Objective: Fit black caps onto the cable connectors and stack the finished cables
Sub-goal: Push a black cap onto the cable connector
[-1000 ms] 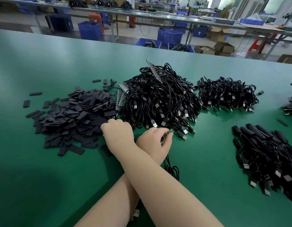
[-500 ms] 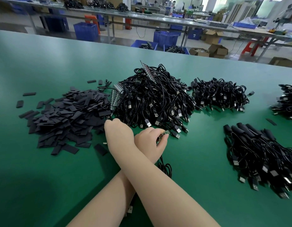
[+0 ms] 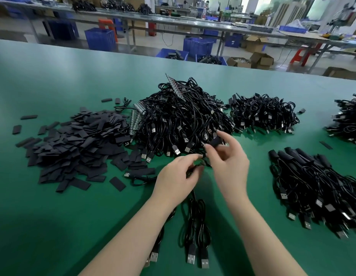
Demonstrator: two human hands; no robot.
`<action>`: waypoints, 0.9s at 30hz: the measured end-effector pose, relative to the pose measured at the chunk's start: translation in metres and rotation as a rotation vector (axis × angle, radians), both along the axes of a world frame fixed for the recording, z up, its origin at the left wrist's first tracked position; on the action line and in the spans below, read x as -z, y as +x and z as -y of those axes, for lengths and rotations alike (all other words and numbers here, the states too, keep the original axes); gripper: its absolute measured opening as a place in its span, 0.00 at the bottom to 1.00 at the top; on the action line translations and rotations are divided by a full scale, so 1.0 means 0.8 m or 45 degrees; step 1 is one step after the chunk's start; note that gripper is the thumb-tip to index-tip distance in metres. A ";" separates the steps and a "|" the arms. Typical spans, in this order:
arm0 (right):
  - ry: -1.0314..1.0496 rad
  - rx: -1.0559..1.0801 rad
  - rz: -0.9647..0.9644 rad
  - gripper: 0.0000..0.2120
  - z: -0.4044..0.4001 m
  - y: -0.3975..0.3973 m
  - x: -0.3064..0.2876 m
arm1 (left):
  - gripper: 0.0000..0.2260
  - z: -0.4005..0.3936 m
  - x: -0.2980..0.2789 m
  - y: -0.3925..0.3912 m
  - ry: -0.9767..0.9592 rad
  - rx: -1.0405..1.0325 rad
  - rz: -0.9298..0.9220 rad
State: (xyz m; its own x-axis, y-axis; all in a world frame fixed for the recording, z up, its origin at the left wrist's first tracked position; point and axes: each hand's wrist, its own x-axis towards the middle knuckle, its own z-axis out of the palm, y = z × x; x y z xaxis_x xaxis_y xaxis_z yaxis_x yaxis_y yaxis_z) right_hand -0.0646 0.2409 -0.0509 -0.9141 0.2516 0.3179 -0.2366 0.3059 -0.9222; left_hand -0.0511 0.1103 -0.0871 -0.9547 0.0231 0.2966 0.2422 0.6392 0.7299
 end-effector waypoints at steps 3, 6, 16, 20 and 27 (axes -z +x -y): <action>-0.072 0.032 0.129 0.10 -0.030 0.004 0.023 | 0.13 0.000 0.003 0.001 0.006 0.046 -0.013; -0.194 -0.028 0.210 0.10 -0.039 0.015 0.037 | 0.13 0.000 0.005 0.001 0.017 0.016 -0.041; -0.475 -0.209 0.270 0.07 -0.033 0.019 0.043 | 0.14 0.000 -0.001 0.006 -0.022 0.038 -0.034; -0.461 -0.246 0.263 0.10 -0.032 0.021 0.043 | 0.15 0.000 -0.002 0.005 -0.021 0.030 -0.030; -0.375 -0.325 0.298 0.09 -0.032 0.020 0.044 | 0.15 0.000 -0.004 0.008 0.002 0.039 -0.039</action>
